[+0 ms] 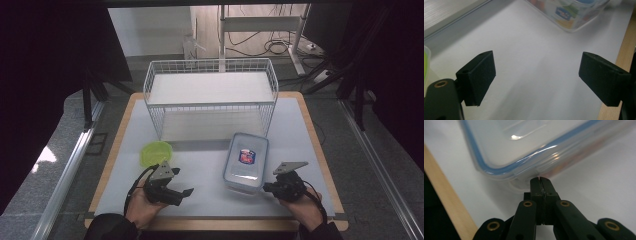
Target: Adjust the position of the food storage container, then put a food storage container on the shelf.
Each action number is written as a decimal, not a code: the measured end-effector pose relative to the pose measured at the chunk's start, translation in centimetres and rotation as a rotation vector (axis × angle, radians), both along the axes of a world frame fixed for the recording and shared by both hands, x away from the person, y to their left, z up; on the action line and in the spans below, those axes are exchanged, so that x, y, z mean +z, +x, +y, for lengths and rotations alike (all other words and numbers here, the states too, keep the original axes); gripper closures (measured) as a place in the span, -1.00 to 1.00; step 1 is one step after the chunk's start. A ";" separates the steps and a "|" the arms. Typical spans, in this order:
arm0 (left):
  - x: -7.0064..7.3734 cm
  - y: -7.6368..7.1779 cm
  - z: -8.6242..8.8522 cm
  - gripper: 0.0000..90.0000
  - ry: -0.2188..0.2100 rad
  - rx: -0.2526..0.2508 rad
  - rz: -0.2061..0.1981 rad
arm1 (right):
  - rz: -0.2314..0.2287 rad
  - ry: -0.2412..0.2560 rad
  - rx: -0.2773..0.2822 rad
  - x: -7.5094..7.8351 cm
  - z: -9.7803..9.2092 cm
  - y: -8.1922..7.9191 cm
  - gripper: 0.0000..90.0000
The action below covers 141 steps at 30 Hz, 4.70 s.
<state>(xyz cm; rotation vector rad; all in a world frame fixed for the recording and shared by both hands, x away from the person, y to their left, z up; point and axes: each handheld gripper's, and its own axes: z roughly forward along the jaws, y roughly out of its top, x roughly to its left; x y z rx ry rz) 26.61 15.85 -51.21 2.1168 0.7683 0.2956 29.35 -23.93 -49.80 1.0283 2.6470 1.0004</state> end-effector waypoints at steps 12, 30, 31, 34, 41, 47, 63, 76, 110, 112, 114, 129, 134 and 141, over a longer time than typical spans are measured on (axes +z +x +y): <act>-0.1 0.1 -0.5 -0.82 0.009 0.003 -0.003 | -0.012 0.028 0.100 -0.7 4.6 0.6 1.00; 0.1 0.2 -1.3 0.08 0.026 0.038 0.018 | -0.088 0.018 -0.060 0.2 2.0 3.8 0.98; 0.0 0.4 -1.5 0.20 0.019 0.033 0.027 | -0.099 0.022 -0.100 0.3 1.2 4.4 0.98; -0.4 1.1 -2.2 0.51 0.018 0.028 0.053 | -0.126 0.040 -0.179 0.3 -0.6 6.4 0.99; -1.4 2.7 -3.7 0.94 0.039 0.039 0.116 | -0.157 0.029 -0.154 -0.3 0.2 10.9 0.98; -1.6 3.4 -4.7 0.94 0.054 0.064 0.116 | -0.117 0.058 -0.081 -1.0 1.3 12.4 1.00; -1.4 3.6 -3.2 0.97 0.083 0.144 0.132 | -0.086 0.021 -0.024 0.0 1.5 7.1 1.00; -1.2 3.4 -2.6 0.99 0.093 0.179 0.142 | -0.074 -0.024 0.036 0.0 2.2 2.1 1.00; 1.0 0.1 2.0 -0.37 0.004 0.117 0.073 | -0.202 0.029 -0.075 1.4 -0.5 1.4 -0.12; 0.9 -0.2 2.3 -0.57 -0.006 0.103 0.088 | -0.199 0.029 -0.067 1.4 -0.5 1.3 -0.22; 0.8 -0.4 2.4 -0.68 0.007 0.087 0.082 | -0.193 0.031 -0.064 1.3 -0.5 1.4 -0.30; 0.9 -0.3 1.6 -0.98 -0.001 0.041 0.018 | -0.194 0.061 -0.065 1.6 -0.4 1.9 -0.69; 1.5 0.3 1.1 -0.97 -0.033 0.016 0.065 | -0.198 0.092 -0.060 2.0 -0.4 1.8 -0.77; 2.1 2.2 -0.4 -0.97 -0.052 -0.002 0.121 | -0.176 0.115 -0.033 2.1 0.6 2.0 -0.82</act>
